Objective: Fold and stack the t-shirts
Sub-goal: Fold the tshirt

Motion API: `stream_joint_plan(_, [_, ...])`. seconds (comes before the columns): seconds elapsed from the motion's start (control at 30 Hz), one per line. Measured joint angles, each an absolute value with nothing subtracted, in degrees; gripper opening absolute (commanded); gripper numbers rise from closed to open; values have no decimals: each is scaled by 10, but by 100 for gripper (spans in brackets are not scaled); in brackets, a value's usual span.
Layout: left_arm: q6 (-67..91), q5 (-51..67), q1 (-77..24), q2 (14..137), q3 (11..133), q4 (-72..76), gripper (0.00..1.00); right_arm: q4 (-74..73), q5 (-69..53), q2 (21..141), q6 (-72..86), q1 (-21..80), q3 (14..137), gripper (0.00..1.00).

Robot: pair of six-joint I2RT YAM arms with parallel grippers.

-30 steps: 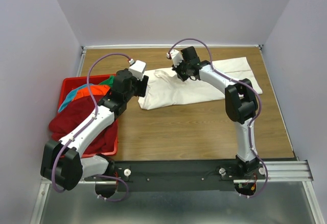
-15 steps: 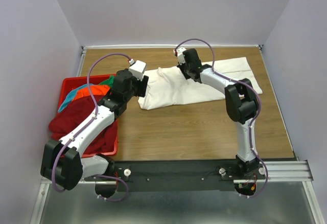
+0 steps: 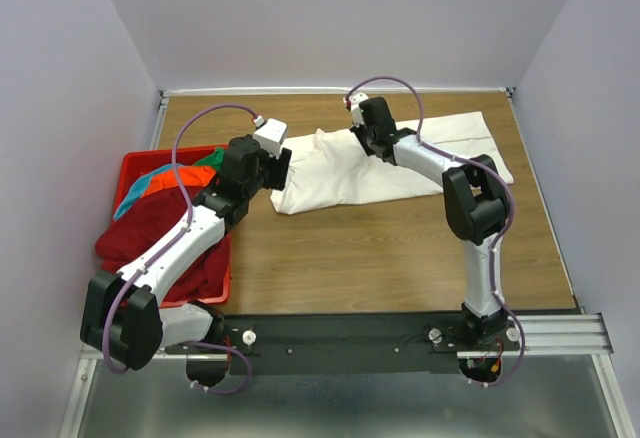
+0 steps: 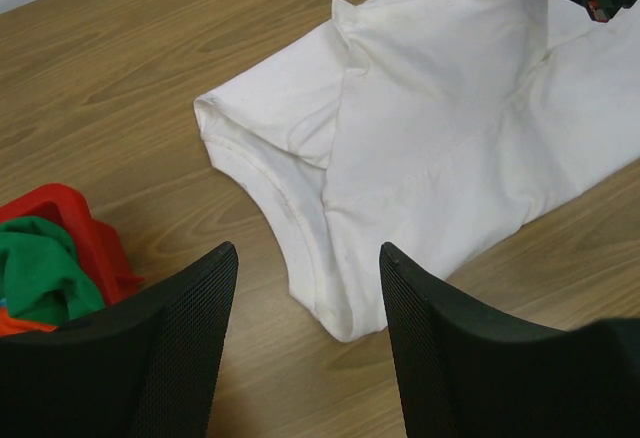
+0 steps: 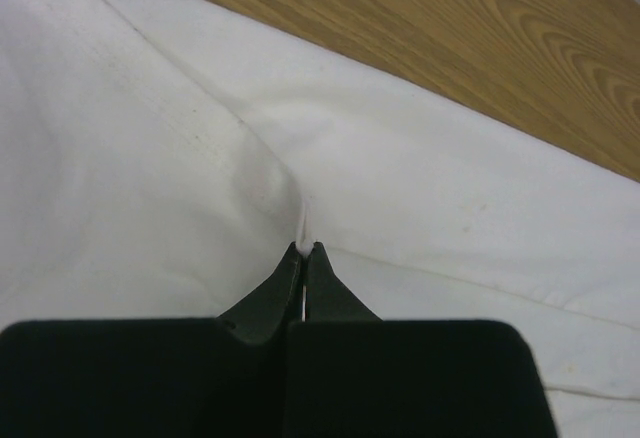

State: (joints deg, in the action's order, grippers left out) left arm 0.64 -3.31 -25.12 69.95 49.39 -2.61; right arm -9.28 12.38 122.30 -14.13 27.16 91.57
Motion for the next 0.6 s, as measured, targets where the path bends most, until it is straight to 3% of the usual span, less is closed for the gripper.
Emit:
stream_joint_plan(0.37, [6,-31,-251,702,494,-26,66,-89,129,1203,-135,269,885,1])
stream_joint_plan(0.47, [6,-30,-251,702,494,-26,66,-88,129,1198,-133,267,880,13])
stream_joint_plan(0.5, [6,-29,-251,703,494,-26,66,-88,129,1198,-132,266,880,30])
stream_joint_plan(0.6, [6,-25,-251,706,494,-26,66,-88,129,1194,-125,262,880,50])
